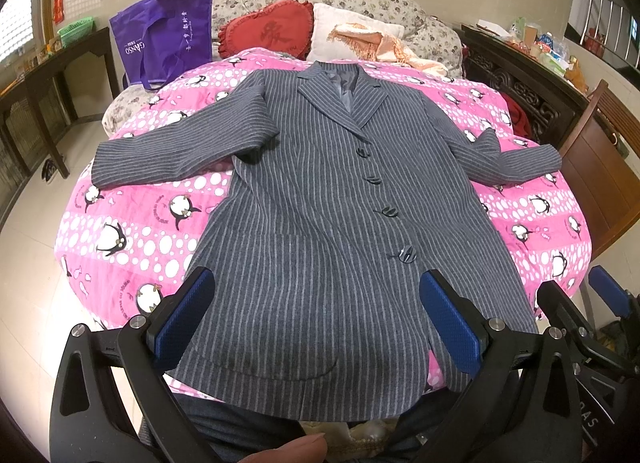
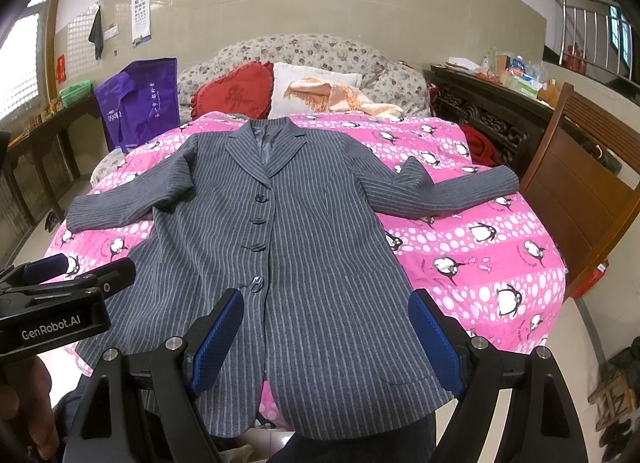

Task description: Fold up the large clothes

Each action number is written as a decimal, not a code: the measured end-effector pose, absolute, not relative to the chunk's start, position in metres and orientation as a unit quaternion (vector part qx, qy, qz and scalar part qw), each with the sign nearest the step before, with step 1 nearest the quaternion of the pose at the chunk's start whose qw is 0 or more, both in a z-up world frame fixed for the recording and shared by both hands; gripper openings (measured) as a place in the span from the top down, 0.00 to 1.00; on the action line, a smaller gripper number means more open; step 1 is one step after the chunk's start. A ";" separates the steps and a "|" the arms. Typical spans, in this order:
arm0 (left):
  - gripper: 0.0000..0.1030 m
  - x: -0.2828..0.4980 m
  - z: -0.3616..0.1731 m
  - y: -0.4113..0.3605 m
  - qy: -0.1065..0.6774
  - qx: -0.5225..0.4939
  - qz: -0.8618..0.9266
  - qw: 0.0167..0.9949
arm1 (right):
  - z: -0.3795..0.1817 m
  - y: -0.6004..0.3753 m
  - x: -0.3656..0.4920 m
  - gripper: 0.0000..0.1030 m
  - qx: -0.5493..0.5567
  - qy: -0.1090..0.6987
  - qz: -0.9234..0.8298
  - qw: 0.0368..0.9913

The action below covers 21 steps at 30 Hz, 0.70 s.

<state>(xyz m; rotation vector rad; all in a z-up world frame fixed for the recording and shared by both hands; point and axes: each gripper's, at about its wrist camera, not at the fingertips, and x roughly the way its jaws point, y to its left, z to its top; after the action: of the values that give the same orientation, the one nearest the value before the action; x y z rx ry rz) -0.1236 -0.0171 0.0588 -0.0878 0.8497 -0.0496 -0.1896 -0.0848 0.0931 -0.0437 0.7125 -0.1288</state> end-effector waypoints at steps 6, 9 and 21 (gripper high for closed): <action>0.01 -0.123 0.059 -0.017 0.412 -0.042 -0.025 0.910 | 0.092 -0.084 -0.190 0.20 -0.021 0.349 -0.063 0.935; 0.01 -0.123 0.059 -0.017 0.412 -0.042 -0.024 0.910 | 0.092 -0.083 -0.191 0.20 -0.022 0.348 -0.063 0.935; 0.01 -0.123 0.060 -0.016 0.412 -0.042 -0.025 0.910 | 0.094 -0.085 -0.189 0.20 -0.021 0.349 -0.063 0.935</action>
<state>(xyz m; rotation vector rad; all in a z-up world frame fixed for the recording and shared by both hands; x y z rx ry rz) -0.1229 -0.0163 0.0596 -0.0873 0.8499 -0.0511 -0.1885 -0.0853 0.0940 -0.0440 0.7135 -0.1292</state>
